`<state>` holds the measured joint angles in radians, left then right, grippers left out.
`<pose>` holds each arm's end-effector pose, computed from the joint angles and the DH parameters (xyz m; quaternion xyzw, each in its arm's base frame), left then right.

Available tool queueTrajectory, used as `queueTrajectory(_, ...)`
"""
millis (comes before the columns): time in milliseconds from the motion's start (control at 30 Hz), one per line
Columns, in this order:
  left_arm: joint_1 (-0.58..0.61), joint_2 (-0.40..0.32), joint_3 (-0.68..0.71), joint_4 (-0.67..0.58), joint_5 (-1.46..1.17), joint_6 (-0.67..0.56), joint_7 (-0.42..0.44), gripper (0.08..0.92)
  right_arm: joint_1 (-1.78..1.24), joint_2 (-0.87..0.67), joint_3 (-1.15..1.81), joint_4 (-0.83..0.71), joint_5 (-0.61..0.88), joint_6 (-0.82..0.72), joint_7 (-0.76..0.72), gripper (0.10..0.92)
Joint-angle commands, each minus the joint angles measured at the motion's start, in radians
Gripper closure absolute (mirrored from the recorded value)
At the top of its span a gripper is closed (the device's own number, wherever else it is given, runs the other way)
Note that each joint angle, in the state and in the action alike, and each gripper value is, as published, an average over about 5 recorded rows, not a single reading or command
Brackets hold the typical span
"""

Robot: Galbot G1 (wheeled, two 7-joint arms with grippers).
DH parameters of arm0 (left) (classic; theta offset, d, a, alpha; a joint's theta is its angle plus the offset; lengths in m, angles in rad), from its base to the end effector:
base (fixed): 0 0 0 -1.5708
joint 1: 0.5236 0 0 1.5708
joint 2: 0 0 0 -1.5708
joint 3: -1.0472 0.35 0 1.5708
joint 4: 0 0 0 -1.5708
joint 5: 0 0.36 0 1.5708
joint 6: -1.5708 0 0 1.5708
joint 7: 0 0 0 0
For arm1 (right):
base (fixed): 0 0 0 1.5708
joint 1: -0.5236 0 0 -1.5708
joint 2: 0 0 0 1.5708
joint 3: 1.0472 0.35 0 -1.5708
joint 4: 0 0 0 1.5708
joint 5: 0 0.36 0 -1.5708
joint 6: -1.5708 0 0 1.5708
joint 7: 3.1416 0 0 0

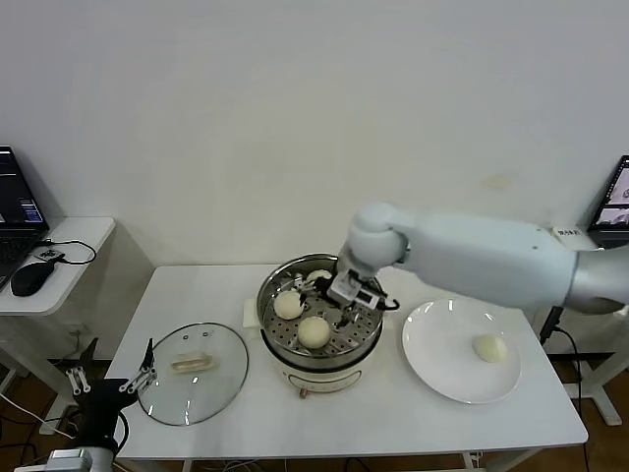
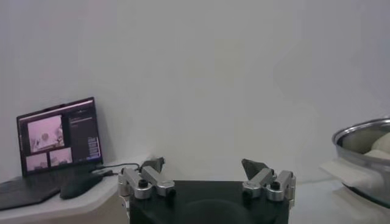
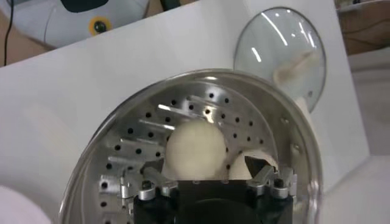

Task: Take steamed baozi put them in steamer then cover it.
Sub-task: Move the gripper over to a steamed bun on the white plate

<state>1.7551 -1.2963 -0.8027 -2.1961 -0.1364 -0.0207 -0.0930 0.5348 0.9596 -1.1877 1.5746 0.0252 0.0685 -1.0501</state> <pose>0.1402 0.1152 -0.2677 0.0707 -0.9896 -0.1250 0.0037 0.4906 0.0919 -0.0449 0.6399 -0.3214 0.6960 0.0540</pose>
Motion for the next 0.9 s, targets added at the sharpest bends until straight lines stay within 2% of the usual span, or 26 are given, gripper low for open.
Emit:
queueTrajectory(33,0.000,0.010,0.000,0.000,0.000,0.000,0.001,0.177,0.078,-0.301,0.074,0.095,0.119,-0.311,-0.056,0.203)
queueTrajectory(200,-0.003,0.027,0.012,0.005,0.000,0.000,0.001,0.177,0.011,-0.503,0.103,0.143,0.070,-0.398,-0.046,0.203)
queueTrajectory(367,-0.013,0.040,0.032,0.002,0.004,0.002,0.002,0.177,-0.154,-0.626,0.158,0.127,-0.060,-0.357,-0.028,0.203)
queueTrajectory(467,-0.015,0.047,0.044,0.000,0.009,0.004,0.003,0.177,-0.333,-0.670,0.304,0.088,-0.115,-0.327,-0.028,0.203)
queueTrajectory(700,-0.017,0.056,0.052,0.006,0.015,0.008,0.004,0.177,-0.778,-0.644,0.706,-0.064,-0.211,-0.244,-0.033,0.203)
queueTrajectory(900,-0.014,0.057,0.046,0.005,0.016,0.013,0.005,0.177,-0.938,-0.561,0.849,-0.196,-0.290,-0.190,-0.036,0.202)
